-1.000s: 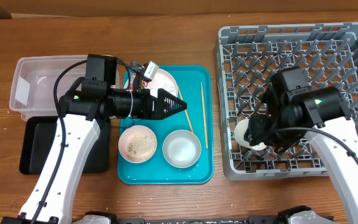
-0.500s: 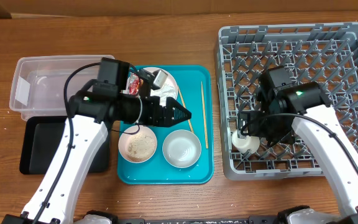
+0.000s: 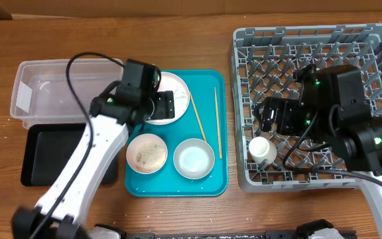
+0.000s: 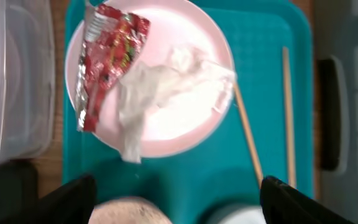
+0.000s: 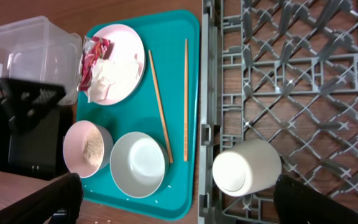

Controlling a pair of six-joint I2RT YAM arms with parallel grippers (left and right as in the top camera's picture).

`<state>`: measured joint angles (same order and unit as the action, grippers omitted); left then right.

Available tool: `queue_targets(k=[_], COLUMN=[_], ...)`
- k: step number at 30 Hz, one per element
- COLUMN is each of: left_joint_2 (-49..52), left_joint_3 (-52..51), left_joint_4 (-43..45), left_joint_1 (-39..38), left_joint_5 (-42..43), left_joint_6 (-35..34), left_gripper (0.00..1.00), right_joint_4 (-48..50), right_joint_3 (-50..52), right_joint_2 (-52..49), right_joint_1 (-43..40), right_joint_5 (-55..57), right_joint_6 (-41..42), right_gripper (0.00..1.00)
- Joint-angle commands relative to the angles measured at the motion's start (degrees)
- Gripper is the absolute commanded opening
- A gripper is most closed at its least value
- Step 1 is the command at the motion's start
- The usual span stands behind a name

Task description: Sort waste into correct bins and load items into the dishwasher

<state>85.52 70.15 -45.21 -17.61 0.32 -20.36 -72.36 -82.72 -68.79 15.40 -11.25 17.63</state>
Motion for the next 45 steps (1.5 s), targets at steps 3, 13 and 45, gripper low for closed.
queue_targets(k=[3,13,45], left_joint_2=[14.3,22.8,10.5], left_joint_3=[0.9,1.0,18.1], left_joint_4=[7.4,9.2,-5.7], left_joint_1=[-0.1,0.0,24.4], left_joint_5=[-3.6,-0.5,0.6], left_joint_6=[6.5,7.1,7.6], left_gripper=[0.88,0.04,0.81], right_joint_4=[-0.1,-0.2,-0.4], right_joint_3=[-0.1,-0.1,-0.1], right_joint_2=[0.3,0.3,0.3], right_joint_1=[0.0,0.0,0.0], right_joint_5=[-2.6,-2.6,-2.6], right_joint_6=[0.2,0.2,0.2], right_gripper=[1.0,1.0,1.0])
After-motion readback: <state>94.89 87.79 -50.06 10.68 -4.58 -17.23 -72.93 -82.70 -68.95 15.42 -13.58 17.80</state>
